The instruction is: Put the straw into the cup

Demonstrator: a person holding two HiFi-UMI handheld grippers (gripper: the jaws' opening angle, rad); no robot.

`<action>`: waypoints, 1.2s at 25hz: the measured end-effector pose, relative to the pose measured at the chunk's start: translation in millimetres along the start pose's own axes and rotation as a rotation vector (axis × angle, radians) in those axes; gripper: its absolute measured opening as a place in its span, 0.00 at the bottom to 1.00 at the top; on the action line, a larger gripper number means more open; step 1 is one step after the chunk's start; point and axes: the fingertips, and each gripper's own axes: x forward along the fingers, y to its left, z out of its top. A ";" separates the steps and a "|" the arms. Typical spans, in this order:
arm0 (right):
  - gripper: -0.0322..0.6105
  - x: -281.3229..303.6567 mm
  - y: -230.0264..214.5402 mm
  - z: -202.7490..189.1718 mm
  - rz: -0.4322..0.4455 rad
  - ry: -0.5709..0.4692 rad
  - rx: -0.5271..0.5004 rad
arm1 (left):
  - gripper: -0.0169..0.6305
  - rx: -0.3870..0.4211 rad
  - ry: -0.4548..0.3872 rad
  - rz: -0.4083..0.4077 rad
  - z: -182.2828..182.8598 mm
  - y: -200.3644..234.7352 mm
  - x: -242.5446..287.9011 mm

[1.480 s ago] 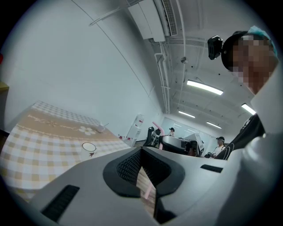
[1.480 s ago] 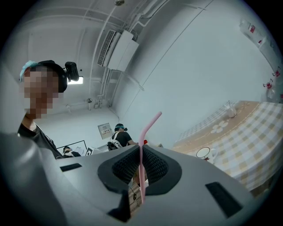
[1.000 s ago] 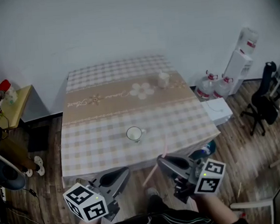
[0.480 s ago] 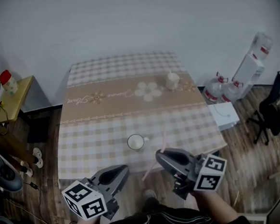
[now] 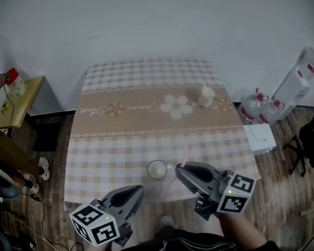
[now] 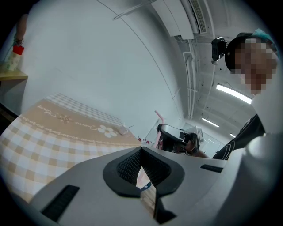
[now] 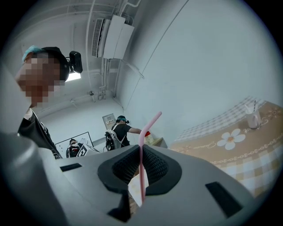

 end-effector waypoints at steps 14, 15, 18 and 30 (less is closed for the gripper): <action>0.08 29.5 -44.5 8.8 0.040 0.016 -0.072 | 0.02 -0.088 -0.026 0.091 -1.3 39.7 20.8; 0.08 31.5 -47.9 7.7 0.043 0.020 -0.077 | 0.02 -0.093 -0.028 0.096 -1.9 42.1 22.7; 0.08 37.5 -58.0 3.4 0.053 0.036 -0.078 | 0.02 -0.107 -0.029 0.110 -3.8 48.5 27.5; 0.08 54.4 -77.8 -34.5 0.092 0.101 -0.101 | 0.02 -0.145 -0.033 0.143 -14.3 65.5 36.6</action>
